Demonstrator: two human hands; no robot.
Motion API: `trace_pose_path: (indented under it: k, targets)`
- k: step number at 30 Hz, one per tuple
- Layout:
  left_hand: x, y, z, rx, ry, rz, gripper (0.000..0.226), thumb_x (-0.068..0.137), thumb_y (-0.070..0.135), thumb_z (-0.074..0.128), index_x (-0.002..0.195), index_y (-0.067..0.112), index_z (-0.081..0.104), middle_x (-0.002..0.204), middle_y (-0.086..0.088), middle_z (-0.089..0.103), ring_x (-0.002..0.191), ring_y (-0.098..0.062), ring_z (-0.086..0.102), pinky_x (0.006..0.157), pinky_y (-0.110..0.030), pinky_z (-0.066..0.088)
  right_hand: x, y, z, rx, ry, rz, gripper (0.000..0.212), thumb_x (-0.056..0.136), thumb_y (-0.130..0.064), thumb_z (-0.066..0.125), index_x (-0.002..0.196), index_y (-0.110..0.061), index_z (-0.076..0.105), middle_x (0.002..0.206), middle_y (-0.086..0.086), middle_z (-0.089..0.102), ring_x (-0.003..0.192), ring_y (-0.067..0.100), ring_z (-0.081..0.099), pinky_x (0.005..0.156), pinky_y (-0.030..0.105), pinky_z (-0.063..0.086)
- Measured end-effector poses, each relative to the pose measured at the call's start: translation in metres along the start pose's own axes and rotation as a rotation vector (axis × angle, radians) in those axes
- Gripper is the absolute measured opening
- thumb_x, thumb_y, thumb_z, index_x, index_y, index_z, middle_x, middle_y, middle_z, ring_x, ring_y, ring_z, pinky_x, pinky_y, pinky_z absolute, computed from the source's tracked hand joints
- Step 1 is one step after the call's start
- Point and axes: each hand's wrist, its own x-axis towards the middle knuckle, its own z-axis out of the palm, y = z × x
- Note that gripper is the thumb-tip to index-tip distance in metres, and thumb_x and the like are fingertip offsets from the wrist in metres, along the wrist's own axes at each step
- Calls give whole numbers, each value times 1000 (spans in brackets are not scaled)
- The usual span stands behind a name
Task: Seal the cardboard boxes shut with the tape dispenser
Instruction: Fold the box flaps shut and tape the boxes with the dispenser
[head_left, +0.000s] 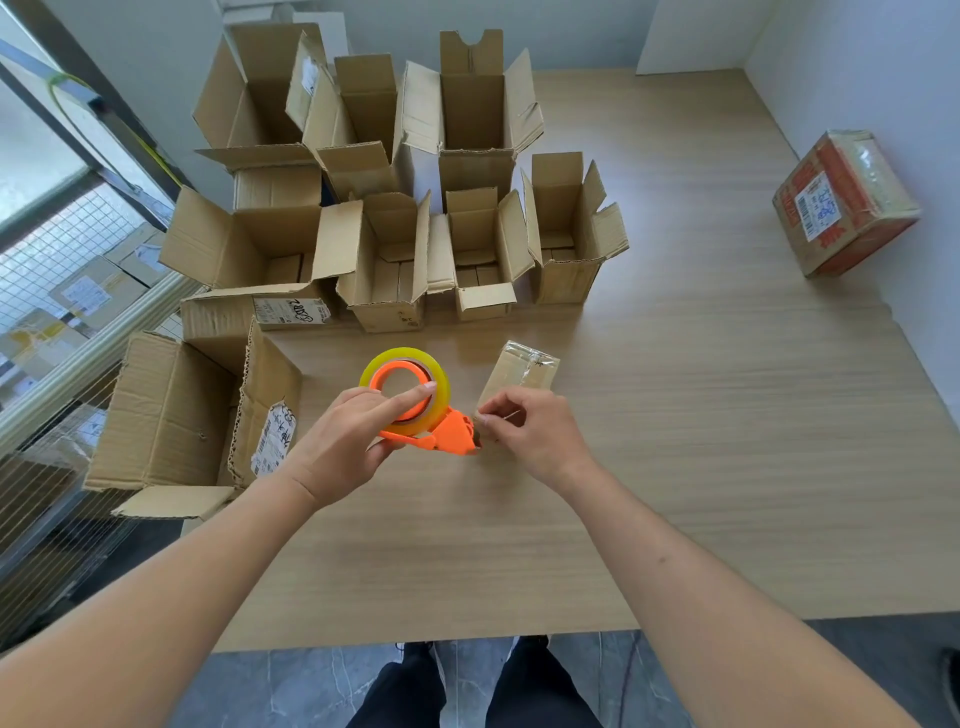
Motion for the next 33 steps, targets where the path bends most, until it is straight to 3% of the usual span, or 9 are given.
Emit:
trace_pose_path:
  k: [4, 6, 8, 12, 15, 18, 24, 28, 33]
  targets:
    - [5, 0, 5, -74, -68, 9, 86, 85, 2, 76, 154, 33, 36, 93, 13, 55, 91, -21, 55, 104, -39, 37, -3, 6, 2, 74, 123, 88, 9, 79, -8, 84, 82, -17, 81, 73, -9, 75, 70, 9, 70, 75, 30, 58]
    - [7, 1, 4, -87, -150, 23, 88, 88, 5, 72, 154, 44, 29, 99, 14, 56, 96, -19, 55, 105, -41, 37, -4, 11, 3, 77, 163, 150, 11, 77, -10, 85, 80, -20, 82, 75, -11, 76, 74, 5, 71, 78, 28, 57]
    - [11, 2, 0, -91, -250, 36, 85, 95, 14, 65, 156, 51, 19, 110, 15, 55, 103, -16, 54, 105, -38, 35, -5, 17, 2, 35, 192, 215, 11, 76, -15, 87, 78, -24, 82, 76, -12, 76, 76, 4, 70, 78, 25, 55]
    - [27, 8, -9, -39, -311, 113, 67, 102, 44, 52, 156, 53, 13, 97, 13, 51, 87, -12, 49, 93, -32, 38, -16, 23, 1, -100, 206, 301, 7, 78, -20, 85, 78, -26, 81, 77, -12, 75, 78, 6, 69, 74, 24, 52]
    - [43, 5, -12, -34, -348, 117, 65, 99, 61, 46, 155, 56, 12, 101, 13, 63, 85, -13, 57, 88, -35, 43, -24, 25, 1, -109, 246, 335, 7, 80, -19, 83, 79, -26, 80, 77, -13, 74, 77, 6, 68, 72, 24, 50]
    - [57, -4, -12, -26, -371, 124, 65, 97, 63, 47, 153, 60, 13, 123, 13, 67, 89, -13, 60, 89, -35, 45, -25, 27, 3, -108, 291, 345, 7, 82, -21, 81, 80, -27, 80, 81, -12, 75, 80, 9, 69, 73, 26, 52]
    - [71, -26, -24, -25, -460, 49, 63, 95, 61, 54, 147, 68, 18, 89, 15, 58, 71, -7, 54, 66, -26, 39, -29, 35, -5, -164, 360, 393, 3, 84, -22, 79, 82, -23, 79, 84, -7, 76, 81, 14, 66, 69, 25, 44]
    - [70, -45, -28, 3, -493, 20, 64, 95, 60, 55, 148, 65, 21, 93, 16, 58, 73, 2, 53, 66, -19, 37, -32, 45, -9, -136, 333, 429, 7, 82, -22, 81, 76, -26, 77, 74, -11, 72, 78, 12, 67, 70, 25, 46]
    - [75, -56, -19, -2, -497, -15, 64, 94, 60, 56, 147, 67, 21, 95, 11, 60, 77, -3, 54, 70, -26, 42, -23, 47, -6, -130, 338, 416, 7, 81, -23, 82, 77, -26, 78, 75, -11, 73, 78, 11, 68, 72, 27, 51]
